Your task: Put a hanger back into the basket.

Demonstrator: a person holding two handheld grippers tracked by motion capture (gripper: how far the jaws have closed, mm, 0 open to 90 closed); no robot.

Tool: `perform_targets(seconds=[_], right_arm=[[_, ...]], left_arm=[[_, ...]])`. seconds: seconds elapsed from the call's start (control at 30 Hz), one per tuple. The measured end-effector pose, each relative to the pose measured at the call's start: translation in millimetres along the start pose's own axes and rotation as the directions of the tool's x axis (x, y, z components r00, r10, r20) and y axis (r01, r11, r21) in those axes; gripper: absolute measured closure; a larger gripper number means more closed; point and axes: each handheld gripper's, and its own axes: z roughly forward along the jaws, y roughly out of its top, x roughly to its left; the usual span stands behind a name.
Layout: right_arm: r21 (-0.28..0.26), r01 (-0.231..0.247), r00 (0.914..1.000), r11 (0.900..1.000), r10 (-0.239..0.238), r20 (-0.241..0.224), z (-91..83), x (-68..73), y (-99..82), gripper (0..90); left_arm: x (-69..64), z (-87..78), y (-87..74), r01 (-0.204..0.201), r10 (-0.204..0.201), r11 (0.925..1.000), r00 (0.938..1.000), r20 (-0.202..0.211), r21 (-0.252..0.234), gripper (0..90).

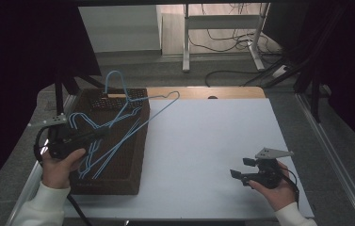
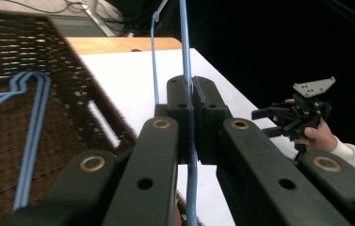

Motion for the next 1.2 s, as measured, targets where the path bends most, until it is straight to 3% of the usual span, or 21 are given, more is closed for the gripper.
perform_targets(seconds=[0.2,0.3,0.63,0.93,1.2], right_arm=[[0.002,0.001,1.0,1.0,-0.001,0.003,0.9,-0.4,0.0,24.3],[0.0,-0.003,1.0,1.0,0.003,0.001,0.8,-0.3,-0.1,24.1],[0.01,-0.005,1.0,0.9999,0.005,0.001,1.8,-0.3,-0.8,24.0],[0.012,0.0,1.0,0.9999,0.0,0.003,2.7,-0.1,-0.9,24.0],[0.012,0.001,1.0,0.9999,-0.001,0.005,1.9,0.0,-1.1,24.0]], left_arm=[[18.5,-16.2,-6.0,0.031,-0.034,0.9986,0.9979,-0.056,-0.042,86.9],[26.3,-21.7,-9.5,0.043,-0.047,0.9967,0.9972,-0.059,-0.069,86.9],[50.2,-30.2,-19.5,0.084,-0.094,0.9924,0.9884,-0.119,-0.09,86.9],[60.9,-23.4,-22.9,0.111,-0.121,0.9903,0.9837,-0.133,-0.084,87.0],[65.0,-27.1,-26.6,0.12,-0.133,0.9881,0.981,-0.141,-0.096,87.0]])
